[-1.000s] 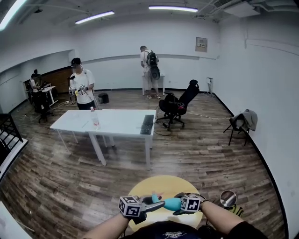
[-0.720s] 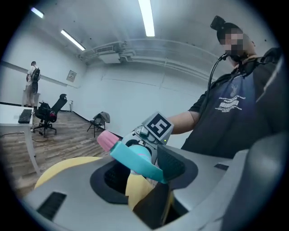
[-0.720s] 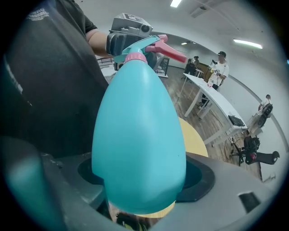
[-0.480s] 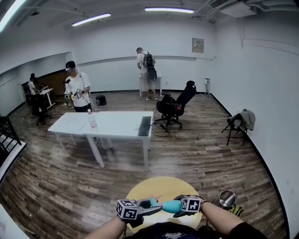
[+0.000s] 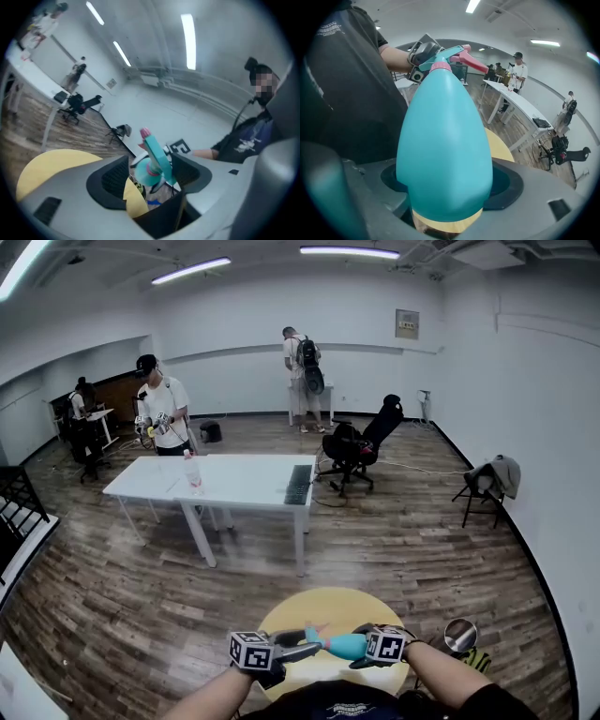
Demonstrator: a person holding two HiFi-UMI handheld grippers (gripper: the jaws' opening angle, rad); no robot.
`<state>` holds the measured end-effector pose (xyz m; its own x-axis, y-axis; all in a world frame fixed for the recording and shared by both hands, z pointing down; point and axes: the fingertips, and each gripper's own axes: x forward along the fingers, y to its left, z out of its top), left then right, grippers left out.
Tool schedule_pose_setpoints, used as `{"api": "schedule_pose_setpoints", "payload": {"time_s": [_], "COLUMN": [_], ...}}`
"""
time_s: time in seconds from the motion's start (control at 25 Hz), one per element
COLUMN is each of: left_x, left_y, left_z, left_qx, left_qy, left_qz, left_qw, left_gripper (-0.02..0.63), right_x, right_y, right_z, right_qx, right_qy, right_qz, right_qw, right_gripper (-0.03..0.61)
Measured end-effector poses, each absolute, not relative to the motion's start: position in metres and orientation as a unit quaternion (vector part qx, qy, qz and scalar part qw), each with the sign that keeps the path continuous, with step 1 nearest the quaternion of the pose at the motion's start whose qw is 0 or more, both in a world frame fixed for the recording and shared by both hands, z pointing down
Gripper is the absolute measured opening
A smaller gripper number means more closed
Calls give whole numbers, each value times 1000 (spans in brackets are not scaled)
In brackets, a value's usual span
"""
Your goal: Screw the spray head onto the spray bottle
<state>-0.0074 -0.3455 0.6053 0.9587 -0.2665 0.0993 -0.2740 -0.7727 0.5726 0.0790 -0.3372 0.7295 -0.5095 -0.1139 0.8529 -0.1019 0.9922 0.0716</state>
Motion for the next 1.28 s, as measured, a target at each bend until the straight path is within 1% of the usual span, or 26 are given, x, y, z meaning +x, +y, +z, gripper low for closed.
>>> {"api": "schedule_pose_setpoints", "payload": {"time_s": [0.04,0.08,0.2,0.32,0.36,0.4,0.56,0.6,0.64,0.72,0.84,0.92,1.04,1.08,1.12,1.16,1.2,1.28], "left_x": [10,24,45,49,49,49,31,19,6,-27,-62,-59,-16,0,12,22,28,37], "left_y": [-337,-330,-315,-303,-303,-306,-324,-329,-334,-342,-353,-356,-349,-345,-340,-334,-328,-317], "left_z": [603,600,596,605,608,608,592,589,586,586,598,606,612,608,600,593,589,589], "left_qx": [955,964,977,978,977,976,963,955,945,923,905,907,927,937,948,959,968,978], "left_qy": [-118,-99,-63,-36,-37,-43,-88,-101,-113,-144,-192,-194,-153,-133,-115,-101,-90,-70], "left_qz": [34,58,117,171,177,169,56,18,-21,-80,-91,-69,-15,-6,0,12,31,75], "left_qw": [271,238,167,115,113,127,250,279,306,349,369,368,342,323,295,263,231,182], "left_gripper": [271,198,207,215,215,216,227,275,308,337,340,341,341,363,327,193,207,212], "right_x": [77,78,93,99,99,99,88,87,90,100,109,102,83,78,75,75,77,84], "right_y": [-337,-337,-331,-322,-321,-321,-326,-328,-328,-327,-327,-330,-333,-334,-335,-334,-332,-328], "right_z": [731,733,734,736,737,737,727,726,728,735,741,740,734,733,732,733,733,735], "right_qx": [57,52,39,33,34,35,44,48,54,64,71,70,62,58,53,48,44,40], "right_qy": [-866,-862,-858,-849,-849,-853,-876,-878,-880,-881,-878,-876,-874,-873,-871,-869,-867,-863], "right_qz": [-16,-24,-32,-38,-37,-31,9,19,31,54,60,47,18,10,6,2,-2,-13], "right_qw": [497,504,511,526,526,520,481,475,470,465,470,475,482,485,489,493,497,504], "right_gripper": [425,425,426,426,426,426,425,425,425,425,425,425,425,425,425,425,425,426]}}
